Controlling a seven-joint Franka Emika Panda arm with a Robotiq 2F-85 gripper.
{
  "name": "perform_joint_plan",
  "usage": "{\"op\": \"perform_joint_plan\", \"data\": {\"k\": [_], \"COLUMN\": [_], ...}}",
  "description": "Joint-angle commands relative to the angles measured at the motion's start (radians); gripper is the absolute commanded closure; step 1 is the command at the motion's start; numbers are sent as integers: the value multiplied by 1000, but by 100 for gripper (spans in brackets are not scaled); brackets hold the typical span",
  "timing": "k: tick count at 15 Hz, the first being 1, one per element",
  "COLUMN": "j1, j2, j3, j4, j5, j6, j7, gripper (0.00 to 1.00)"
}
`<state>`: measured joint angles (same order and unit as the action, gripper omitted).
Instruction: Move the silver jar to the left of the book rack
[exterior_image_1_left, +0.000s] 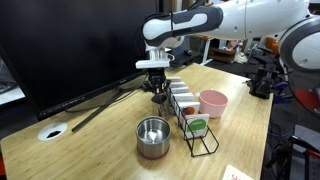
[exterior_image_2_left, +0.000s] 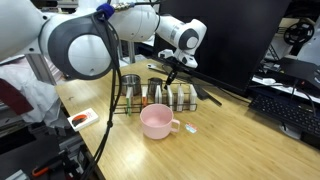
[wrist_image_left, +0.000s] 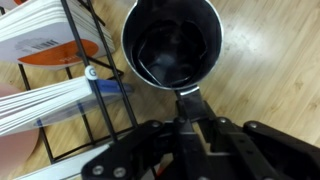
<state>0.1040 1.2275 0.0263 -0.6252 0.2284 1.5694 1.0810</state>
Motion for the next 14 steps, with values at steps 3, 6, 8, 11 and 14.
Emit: {"op": "perform_joint_plan", "data": {"k": [3, 6, 8, 11, 14], "j1": [-18, -22, -26, -34, -44], "j2": [41, 37, 33, 24, 19], "j3": [18, 19, 19, 23, 28], "j4": [86, 91, 95, 99, 104], "j5": [18, 20, 21, 25, 25], "j6": [-55, -52, -51, -55, -72], "j7": [-8, -11, -15, -26, -42], "gripper": [69, 48, 33, 12, 0]}}
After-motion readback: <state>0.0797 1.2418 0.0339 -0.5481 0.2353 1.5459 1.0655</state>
